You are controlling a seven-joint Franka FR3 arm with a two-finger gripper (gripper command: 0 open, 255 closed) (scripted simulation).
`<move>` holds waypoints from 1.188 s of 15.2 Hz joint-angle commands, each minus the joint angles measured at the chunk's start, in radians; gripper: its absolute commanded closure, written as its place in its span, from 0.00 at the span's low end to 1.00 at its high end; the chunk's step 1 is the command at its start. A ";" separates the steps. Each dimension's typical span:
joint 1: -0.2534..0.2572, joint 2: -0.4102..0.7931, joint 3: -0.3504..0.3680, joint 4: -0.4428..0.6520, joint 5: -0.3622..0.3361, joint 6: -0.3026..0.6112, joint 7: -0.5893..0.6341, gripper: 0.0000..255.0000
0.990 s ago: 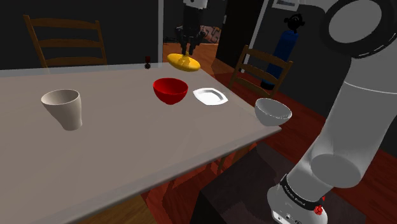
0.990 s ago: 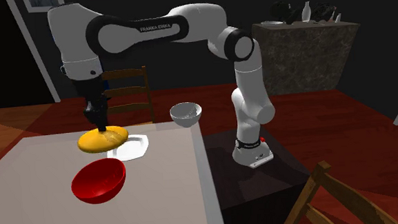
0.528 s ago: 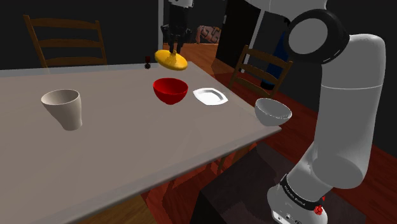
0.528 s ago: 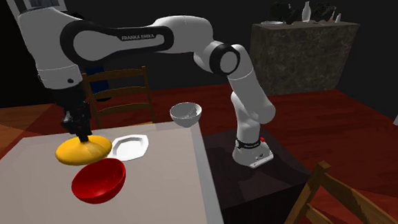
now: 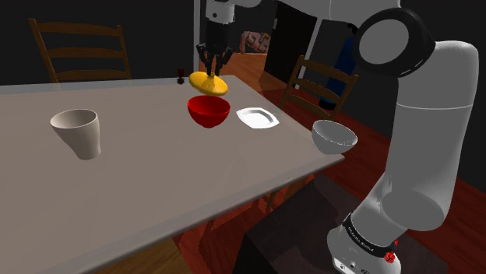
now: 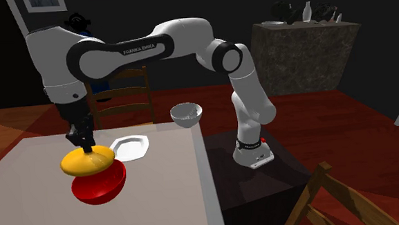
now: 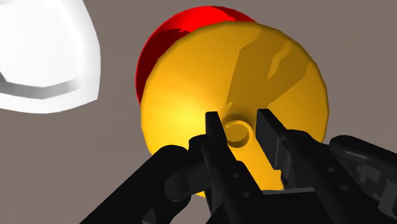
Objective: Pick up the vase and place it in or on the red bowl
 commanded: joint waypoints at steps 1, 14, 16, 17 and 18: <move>0.000 -0.009 0.000 -0.042 0.001 0.034 0.000 1.00; -0.001 -0.017 0.000 -0.187 0.002 0.171 -0.007 1.00; -0.001 -0.017 0.000 -0.187 0.002 0.171 -0.007 1.00; -0.001 -0.017 0.000 -0.187 0.002 0.171 -0.007 1.00; -0.001 -0.017 0.000 -0.187 0.002 0.171 -0.007 1.00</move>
